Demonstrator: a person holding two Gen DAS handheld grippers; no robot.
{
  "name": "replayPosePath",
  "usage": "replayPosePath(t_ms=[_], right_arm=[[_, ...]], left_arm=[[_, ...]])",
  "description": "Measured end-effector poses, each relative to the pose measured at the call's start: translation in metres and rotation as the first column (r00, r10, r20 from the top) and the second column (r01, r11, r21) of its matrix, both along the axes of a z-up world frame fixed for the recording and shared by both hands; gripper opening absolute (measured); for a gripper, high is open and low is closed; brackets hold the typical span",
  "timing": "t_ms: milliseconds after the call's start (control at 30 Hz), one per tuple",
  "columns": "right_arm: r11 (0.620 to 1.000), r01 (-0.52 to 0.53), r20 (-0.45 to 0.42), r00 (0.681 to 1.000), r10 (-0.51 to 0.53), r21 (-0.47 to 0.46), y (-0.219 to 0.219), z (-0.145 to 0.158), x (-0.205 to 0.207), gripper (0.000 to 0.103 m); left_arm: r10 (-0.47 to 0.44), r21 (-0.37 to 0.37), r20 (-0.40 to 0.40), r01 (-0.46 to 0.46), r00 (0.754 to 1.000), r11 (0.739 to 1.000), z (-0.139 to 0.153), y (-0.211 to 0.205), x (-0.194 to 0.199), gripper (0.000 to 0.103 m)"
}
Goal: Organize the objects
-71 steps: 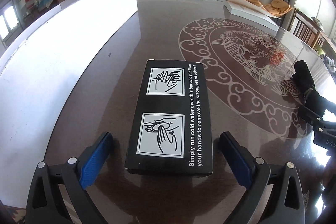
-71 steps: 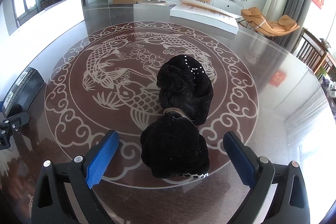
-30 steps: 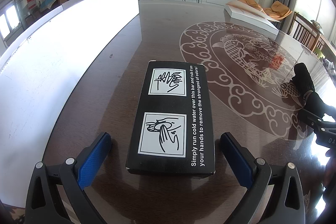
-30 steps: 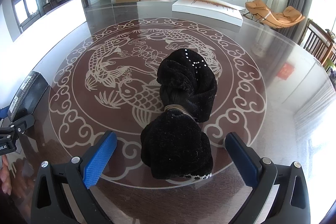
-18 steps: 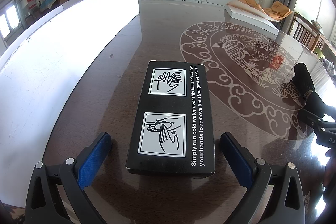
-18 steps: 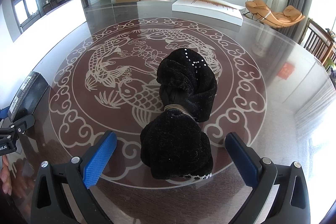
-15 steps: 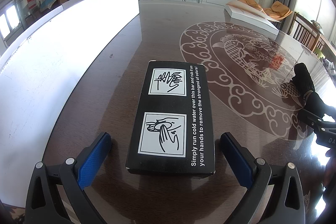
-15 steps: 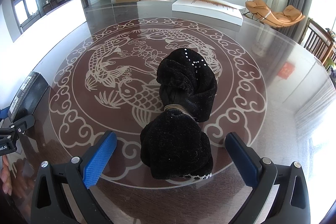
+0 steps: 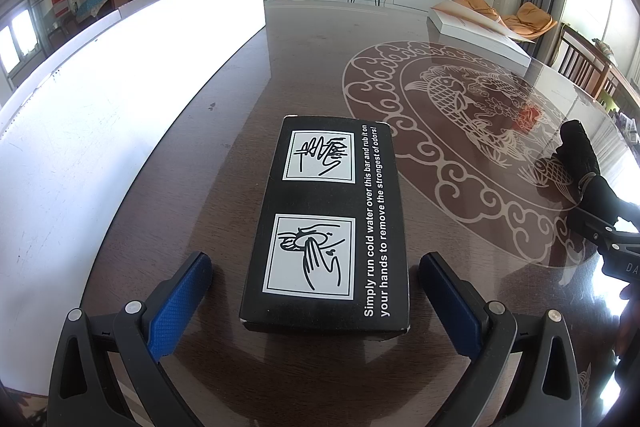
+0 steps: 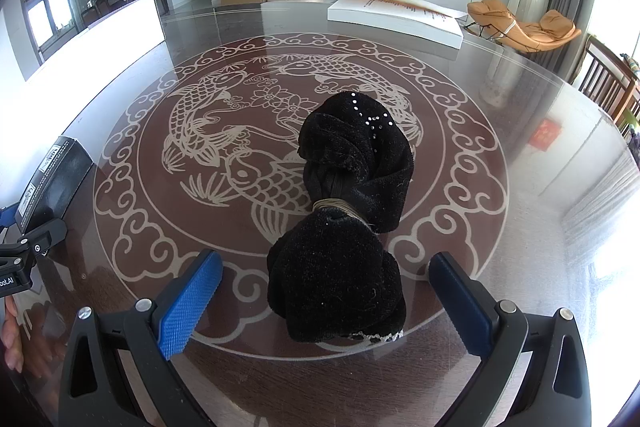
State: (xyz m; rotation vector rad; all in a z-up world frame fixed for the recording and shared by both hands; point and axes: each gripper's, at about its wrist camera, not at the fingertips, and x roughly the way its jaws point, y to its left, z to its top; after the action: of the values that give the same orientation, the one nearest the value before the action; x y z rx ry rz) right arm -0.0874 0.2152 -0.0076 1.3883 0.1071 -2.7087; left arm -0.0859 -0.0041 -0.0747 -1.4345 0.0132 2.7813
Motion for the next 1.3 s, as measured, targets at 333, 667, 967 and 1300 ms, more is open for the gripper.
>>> replayPosePath(t_ms=[333, 667, 967, 1300], right_arm=[[1.000, 0.000, 0.000, 1.000, 0.000, 0.000, 0.0000, 0.0001, 0.0003, 0.103], [1.000, 0.000, 0.000, 1.000, 0.000, 0.000, 0.0001, 0.0002, 0.0003, 0.103], [1.000, 0.000, 0.000, 1.000, 0.000, 0.000, 0.0001, 0.0003, 0.0004, 0.103], [1.000, 0.000, 0.001, 1.000, 0.000, -0.002, -0.0002, 0.0002, 0.0005, 0.103]], left_arm=[[0.001, 0.000, 0.000, -0.001, 1.000, 1.000, -0.0002, -0.0001, -0.0001, 0.103], [0.001, 0.000, -0.001, -0.001, 1.000, 1.000, -0.0004, 0.0002, -0.0003, 0.103], [0.001, 0.000, -0.001, -0.001, 1.000, 1.000, -0.0006, 0.0002, -0.0003, 0.103], [-0.010, 0.003, 0.005, 0.010, 1.000, 1.000, 0.0005, -0.0021, -0.0003, 0.103]])
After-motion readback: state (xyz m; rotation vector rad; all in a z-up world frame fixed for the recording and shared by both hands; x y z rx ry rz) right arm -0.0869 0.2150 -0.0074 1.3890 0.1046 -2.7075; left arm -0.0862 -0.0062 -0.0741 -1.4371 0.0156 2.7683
